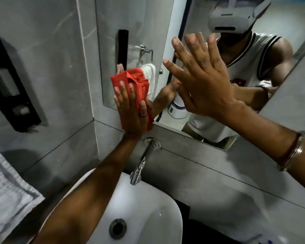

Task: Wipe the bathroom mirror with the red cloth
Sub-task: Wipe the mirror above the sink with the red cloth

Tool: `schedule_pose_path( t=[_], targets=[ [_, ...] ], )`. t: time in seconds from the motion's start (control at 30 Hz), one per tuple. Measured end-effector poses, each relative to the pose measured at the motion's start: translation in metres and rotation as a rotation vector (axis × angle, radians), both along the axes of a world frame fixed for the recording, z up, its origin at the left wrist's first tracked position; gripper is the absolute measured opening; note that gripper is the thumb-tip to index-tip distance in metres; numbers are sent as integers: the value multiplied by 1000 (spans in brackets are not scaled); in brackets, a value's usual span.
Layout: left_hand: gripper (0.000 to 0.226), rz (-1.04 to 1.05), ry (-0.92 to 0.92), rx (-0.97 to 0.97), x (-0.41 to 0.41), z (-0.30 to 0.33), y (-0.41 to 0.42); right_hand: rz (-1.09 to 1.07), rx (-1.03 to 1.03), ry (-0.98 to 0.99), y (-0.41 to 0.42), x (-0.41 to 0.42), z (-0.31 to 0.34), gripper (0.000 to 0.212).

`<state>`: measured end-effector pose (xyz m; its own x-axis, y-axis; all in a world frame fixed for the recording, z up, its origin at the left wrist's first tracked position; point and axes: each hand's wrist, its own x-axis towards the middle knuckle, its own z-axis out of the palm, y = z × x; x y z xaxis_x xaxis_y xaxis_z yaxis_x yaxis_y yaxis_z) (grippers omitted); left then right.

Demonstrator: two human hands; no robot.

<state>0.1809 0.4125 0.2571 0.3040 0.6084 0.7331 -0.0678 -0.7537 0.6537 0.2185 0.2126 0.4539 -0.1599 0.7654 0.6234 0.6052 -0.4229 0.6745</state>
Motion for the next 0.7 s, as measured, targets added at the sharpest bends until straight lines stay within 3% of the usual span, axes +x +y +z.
schedule_pose_path(
  t=[0.1,0.2,0.27,0.37,0.53,0.7],
  targets=[
    [102,-240,139,-319,-1,-8,-55,-11,19,-13,-26,4,2,63],
    [74,28,-26,36,7,14,-113,-30,44,-2,-52,6,2,59],
    [65,76,-86,199,14,34,-157,-43,69,11,-77,8,2,57],
    [63,90,-87,184,19,32,-210,-24,103,20,-111,7,0,55],
    [65,20,-37,327,34,35,-282,-77,195,-28,-177,12,8,56],
    [64,113,24,362,34,63,-292,-215,265,8,-219,19,41,63]
  ],
)
